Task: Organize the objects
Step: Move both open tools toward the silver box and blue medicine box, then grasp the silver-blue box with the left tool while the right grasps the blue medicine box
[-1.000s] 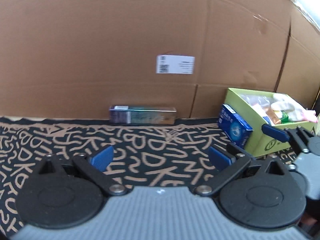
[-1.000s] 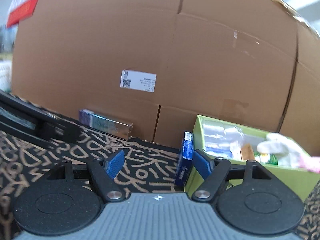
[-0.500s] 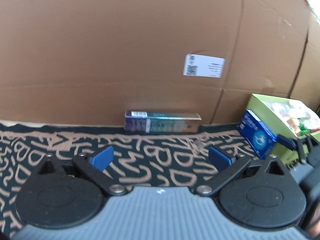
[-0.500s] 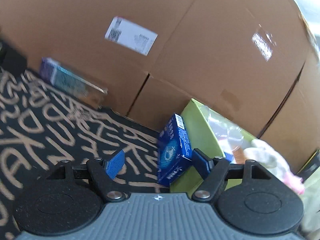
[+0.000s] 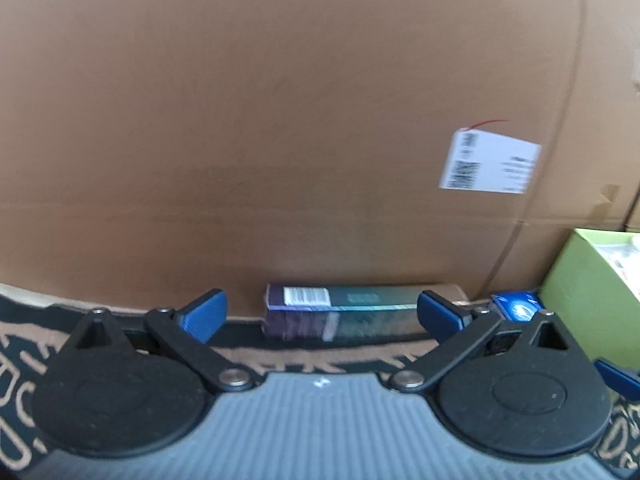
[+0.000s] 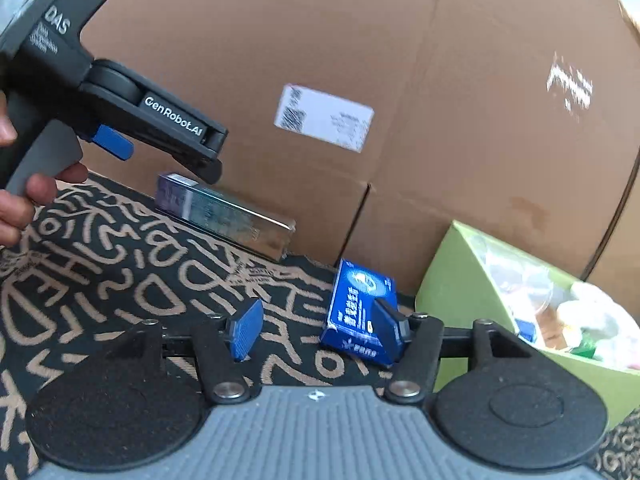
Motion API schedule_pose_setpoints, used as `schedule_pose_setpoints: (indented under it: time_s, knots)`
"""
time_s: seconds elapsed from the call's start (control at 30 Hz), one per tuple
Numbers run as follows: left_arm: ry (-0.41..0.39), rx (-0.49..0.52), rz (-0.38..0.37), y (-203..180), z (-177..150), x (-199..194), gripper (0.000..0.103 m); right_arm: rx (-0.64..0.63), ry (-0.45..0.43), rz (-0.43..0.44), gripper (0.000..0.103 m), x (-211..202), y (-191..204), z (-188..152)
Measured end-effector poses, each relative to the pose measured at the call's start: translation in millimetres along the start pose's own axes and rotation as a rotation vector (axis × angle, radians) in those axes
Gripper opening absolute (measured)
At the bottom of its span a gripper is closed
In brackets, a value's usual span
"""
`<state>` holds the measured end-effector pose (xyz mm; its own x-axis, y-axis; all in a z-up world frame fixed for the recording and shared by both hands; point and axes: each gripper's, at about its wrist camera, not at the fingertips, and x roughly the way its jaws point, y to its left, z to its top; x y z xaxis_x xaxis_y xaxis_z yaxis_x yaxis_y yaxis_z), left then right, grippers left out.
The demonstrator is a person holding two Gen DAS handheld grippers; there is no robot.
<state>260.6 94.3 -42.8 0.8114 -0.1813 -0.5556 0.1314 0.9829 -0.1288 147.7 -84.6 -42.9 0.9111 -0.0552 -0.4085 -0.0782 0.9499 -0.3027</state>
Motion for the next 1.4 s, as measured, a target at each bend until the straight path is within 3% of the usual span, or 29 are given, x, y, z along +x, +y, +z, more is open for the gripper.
schedule_pose_setpoints:
  time_s: [0.27, 0.53, 0.67, 0.77, 1.0, 1.1, 1.2, 1.3, 1.4]
  knots:
    - [0.051, -0.029, -0.022, 6, 3, 34, 0.103, 0.082, 0.11, 0.023, 0.064, 22, -10, -4]
    - [0.075, -0.035, -0.073, 1, -6, 36, 0.103, 0.065, 0.089, 0.03, 0.071, 22, -7, -4]
    - [0.098, 0.064, -0.163, -14, -19, 24, 0.103, 0.065, 0.076, 0.036, 0.071, 18, -8, -4]
    - [0.038, 0.124, -0.144, -20, -22, 10, 0.103, 0.081, 0.073, 0.036, 0.072, 17, -11, -4]
    - [0.033, 0.049, -0.181, -12, 5, 31, 0.103, 0.091, 0.078, 0.032, 0.075, 17, -11, -3]
    - [0.028, 0.111, -0.135, -24, 3, 37, 0.103, 0.103, 0.082, 0.032, 0.077, 18, -12, -3]
    - [0.03, 0.197, -0.177, -36, -7, 31, 0.103, 0.121, 0.085, 0.037, 0.077, 19, -14, -4]
    - [0.06, 0.329, -0.27, -54, -20, 18, 0.103, 0.132, 0.081, 0.043, 0.077, 18, -16, -5]
    - [0.04, 0.381, -0.253, -71, -27, 13, 0.103, 0.137, 0.075, 0.044, 0.078, 18, -17, -6]
